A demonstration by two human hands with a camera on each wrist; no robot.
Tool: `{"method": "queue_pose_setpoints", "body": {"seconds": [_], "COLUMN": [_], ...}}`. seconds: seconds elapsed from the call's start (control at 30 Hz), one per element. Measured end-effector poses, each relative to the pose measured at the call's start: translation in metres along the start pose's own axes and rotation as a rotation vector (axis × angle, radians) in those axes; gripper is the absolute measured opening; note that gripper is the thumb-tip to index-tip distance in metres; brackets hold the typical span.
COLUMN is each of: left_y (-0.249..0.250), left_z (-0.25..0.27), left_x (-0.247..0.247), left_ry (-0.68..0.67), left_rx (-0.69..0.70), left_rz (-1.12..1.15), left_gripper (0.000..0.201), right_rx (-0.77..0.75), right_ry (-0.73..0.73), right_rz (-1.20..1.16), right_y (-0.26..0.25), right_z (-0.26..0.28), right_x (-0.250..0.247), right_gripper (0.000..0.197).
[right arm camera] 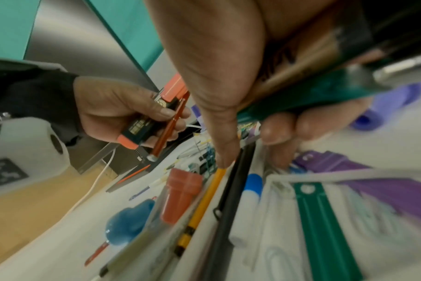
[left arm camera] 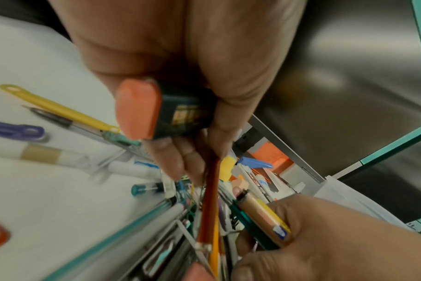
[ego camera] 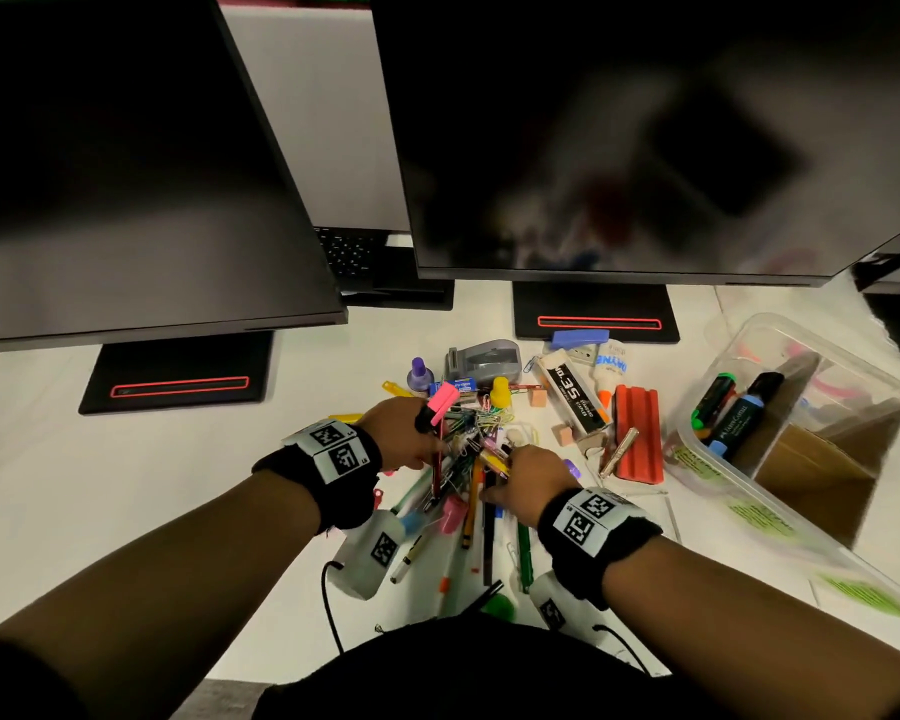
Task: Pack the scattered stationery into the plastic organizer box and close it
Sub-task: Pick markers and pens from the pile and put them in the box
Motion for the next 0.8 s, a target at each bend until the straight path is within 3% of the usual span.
{"method": "queue_pose_setpoints", "body": {"seconds": [0.23, 0.47, 0.63, 0.8], "left_y": [-0.002, 0.012, 0.017, 0.024], "left_z": [0.001, -0.012, -0.019, -0.028], "left_x": [0.014, 0.030, 0.050, 0.059], "left_ry": [0.068, 0.006, -0.104, -0.087], "left_rx": [-0.106, -0.021, -0.016, -0.022], "left_rz": [0.286, -0.205, -0.362, -0.403], "left_gripper": [0.017, 0.012, 0.019, 0.025], "right_rx": [0.043, 0.050, 0.069, 0.072], "right_ry": [0.055, 0.093, 0.141, 0.128], "right_rz": [0.128, 0.208, 0.164, 0.136], "right_y": [-0.009, -0.005, 0.008, 0.021], "right_z": [0.001, 0.001, -0.003, -0.008], "right_x": [0.004, 0.008, 0.001, -0.009], "right_gripper": [0.050, 0.033, 0.034, 0.034]}}
Point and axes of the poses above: each hand's wrist, its own z-axis away from the middle knuckle, its own x-axis out of the palm, y = z × x, the point moved 4 cm from there along -z, towards the middle knuckle, and after that the axes turned 14 degrees about x, right-handed, at the moved point
